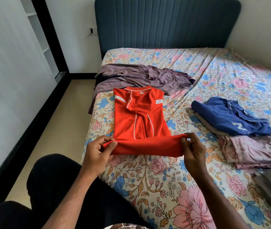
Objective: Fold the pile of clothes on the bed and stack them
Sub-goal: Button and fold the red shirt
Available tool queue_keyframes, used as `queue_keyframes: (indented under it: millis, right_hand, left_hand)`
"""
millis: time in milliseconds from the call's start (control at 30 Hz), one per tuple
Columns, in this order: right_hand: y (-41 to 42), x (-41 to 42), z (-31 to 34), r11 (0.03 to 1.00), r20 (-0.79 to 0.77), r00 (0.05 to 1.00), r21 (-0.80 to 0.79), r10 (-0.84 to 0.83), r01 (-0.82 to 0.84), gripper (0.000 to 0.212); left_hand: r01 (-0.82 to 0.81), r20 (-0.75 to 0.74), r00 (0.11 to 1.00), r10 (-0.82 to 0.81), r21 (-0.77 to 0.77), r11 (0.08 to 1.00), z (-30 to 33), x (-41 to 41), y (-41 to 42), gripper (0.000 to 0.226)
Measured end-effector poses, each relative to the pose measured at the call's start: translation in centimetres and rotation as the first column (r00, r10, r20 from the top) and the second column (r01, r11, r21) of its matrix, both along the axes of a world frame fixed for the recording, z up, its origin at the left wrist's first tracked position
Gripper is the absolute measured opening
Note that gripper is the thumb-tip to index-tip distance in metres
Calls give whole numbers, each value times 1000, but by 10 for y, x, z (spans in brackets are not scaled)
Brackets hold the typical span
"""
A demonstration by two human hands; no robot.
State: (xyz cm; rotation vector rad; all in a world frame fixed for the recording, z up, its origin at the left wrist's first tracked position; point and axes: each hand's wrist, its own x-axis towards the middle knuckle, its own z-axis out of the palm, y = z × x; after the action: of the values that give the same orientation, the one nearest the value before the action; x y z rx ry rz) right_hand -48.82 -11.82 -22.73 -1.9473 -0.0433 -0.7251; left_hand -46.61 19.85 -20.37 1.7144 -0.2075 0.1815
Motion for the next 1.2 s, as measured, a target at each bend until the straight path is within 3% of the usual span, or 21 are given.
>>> queue_keyframes:
  millis: [100, 167, 267, 333, 500, 633, 900, 1067, 1200]
  right_hand:
    - [0, -2, 7, 990, -87, 988, 71, 131, -125, 16]
    - [-2, -7, 12, 972, -142, 965, 106, 222, -208, 17]
    - [-1, -8, 21, 959, -163, 950, 144, 266, -244, 35]
    - [4, 2, 28, 970, -148, 968, 161, 205, -181, 25]
    - [20, 66, 35, 979, -75, 976, -12, -204, 204, 20]
    - [33, 126, 38, 954, -80, 952, -84, -294, 288, 19]
    - [10, 255, 58, 855, -166, 890, -397, -426, 335, 23]
    - [4, 307, 37, 845, -313, 837, -452, -449, 284, 24]
    - [-3, 331, -4, 811, -407, 760, -525, -506, 259, 30]
  left_hand:
    - [26, 31, 999, -27, 24, 999, 9, -1, 4, 32]
    - [101, 9, 995, -102, 25, 995, 11, -4, 8, 24]
    - [160, -30, 987, -160, 18, 987, 17, 1, 10, 17]
    - [90, 10, 996, -90, 20, 996, 25, 18, 6, 21]
    - [-274, 312, 929, 201, 212, 938, 20, 95, -13, 28]
    - [-476, 345, 857, 384, 238, 847, 11, 151, -41, 22]
    - [-537, 411, 822, 393, 331, 776, 21, 285, -54, 19]
    - [-484, 294, 874, 387, 451, 750, 8, 341, -67, 22]
    - [-419, 196, 895, 401, 680, 602, -27, 364, -73, 21]
